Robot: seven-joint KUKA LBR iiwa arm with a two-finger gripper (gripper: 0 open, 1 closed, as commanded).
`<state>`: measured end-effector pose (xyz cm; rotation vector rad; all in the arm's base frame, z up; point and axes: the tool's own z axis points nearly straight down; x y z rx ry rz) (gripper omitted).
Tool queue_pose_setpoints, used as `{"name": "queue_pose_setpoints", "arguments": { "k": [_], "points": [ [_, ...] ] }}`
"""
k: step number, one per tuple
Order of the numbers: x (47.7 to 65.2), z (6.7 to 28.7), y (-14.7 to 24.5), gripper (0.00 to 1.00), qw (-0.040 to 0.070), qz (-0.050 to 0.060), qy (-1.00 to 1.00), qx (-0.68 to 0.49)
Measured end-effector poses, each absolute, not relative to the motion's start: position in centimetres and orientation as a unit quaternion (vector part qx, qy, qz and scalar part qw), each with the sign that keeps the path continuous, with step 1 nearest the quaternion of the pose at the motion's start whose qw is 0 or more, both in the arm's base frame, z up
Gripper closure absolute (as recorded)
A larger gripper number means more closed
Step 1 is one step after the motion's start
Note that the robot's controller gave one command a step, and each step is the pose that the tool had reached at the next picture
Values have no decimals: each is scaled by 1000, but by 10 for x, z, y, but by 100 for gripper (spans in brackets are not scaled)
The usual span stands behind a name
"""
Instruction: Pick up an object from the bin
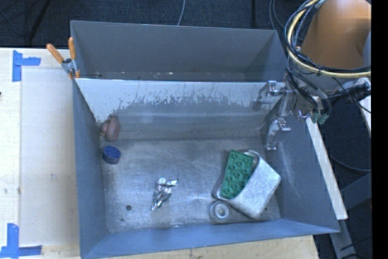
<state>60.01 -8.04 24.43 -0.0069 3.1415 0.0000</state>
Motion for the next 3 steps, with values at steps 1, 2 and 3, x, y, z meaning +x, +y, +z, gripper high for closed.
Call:
{"name": "queue_pose_setpoints", "arguments": {
  "k": [1,2,3],
  "points": [
    [548,143,-69,0,-5,1,997,83],
    [550,146,-70,100,-1,0,997,81],
    [550,146,-69,0,-1,0,997,81]
  ]
}}
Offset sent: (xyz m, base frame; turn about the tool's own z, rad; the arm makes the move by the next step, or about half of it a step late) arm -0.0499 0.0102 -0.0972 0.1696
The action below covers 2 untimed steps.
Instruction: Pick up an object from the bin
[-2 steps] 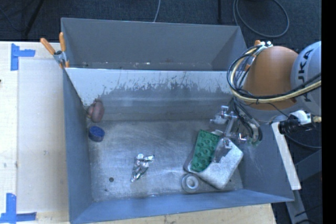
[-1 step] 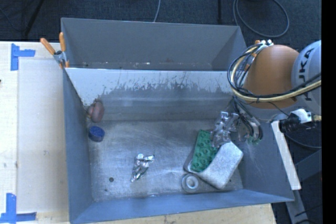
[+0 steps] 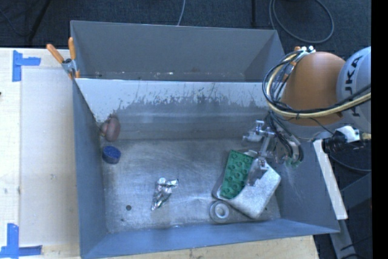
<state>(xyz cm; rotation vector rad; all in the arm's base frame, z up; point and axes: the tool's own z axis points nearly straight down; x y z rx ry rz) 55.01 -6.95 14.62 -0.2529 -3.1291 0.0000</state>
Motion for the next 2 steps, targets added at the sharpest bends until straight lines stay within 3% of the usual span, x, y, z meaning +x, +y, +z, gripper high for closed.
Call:
{"name": "queue_pose_setpoints", "arguments": {
  "k": [1,2],
  "points": [
    [519,97,-62,0,-3,0,-990,-140],
    [513,96,-60,100,13,-2,-990,-138]
  ]
}}
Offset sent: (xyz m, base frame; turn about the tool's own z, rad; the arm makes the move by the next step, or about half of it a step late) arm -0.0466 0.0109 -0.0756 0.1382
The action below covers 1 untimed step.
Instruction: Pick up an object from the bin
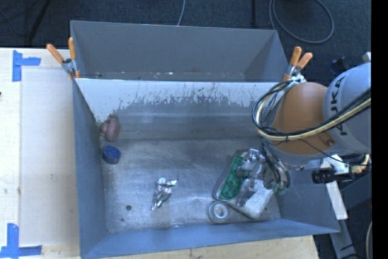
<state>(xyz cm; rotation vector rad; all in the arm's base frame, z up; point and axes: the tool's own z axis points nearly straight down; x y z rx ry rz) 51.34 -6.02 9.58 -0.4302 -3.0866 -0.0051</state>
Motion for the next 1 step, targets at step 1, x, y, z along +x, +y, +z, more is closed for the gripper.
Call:
{"name": "queue_pose_setpoints", "arguments": {
  "k": [1],
  "points": [
    [500,304,-40,100,-4,0,-999,49]
  ]
}}
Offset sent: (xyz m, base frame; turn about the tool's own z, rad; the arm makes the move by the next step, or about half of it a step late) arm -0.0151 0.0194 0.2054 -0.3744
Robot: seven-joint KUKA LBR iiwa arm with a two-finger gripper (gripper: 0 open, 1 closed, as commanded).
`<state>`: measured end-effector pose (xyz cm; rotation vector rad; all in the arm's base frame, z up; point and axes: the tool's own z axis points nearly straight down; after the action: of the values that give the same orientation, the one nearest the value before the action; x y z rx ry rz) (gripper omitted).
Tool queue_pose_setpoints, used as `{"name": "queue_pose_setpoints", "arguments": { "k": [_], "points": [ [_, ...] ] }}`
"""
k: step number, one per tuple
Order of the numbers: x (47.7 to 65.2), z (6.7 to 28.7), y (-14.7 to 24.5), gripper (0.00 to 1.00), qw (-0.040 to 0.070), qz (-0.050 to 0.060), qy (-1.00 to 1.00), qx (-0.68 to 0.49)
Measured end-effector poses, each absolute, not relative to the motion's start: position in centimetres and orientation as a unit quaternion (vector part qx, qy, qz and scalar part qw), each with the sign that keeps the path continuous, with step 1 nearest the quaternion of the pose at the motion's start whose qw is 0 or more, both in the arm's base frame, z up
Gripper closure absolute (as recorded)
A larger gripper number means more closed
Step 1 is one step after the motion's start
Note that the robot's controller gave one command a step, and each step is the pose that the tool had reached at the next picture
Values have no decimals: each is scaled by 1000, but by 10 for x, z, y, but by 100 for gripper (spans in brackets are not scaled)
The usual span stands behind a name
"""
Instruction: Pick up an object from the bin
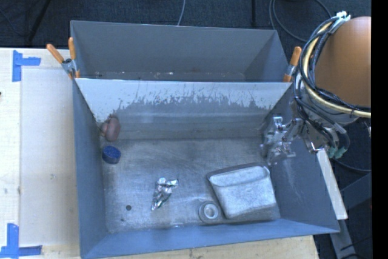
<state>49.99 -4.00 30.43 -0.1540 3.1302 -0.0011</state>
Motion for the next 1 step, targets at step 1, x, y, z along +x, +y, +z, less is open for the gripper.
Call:
{"name": "queue_pose_setpoints", "arguments": {
  "k": [1],
  "points": [
    [532,251,39,100,-1,1,990,-144]
  ]
}}
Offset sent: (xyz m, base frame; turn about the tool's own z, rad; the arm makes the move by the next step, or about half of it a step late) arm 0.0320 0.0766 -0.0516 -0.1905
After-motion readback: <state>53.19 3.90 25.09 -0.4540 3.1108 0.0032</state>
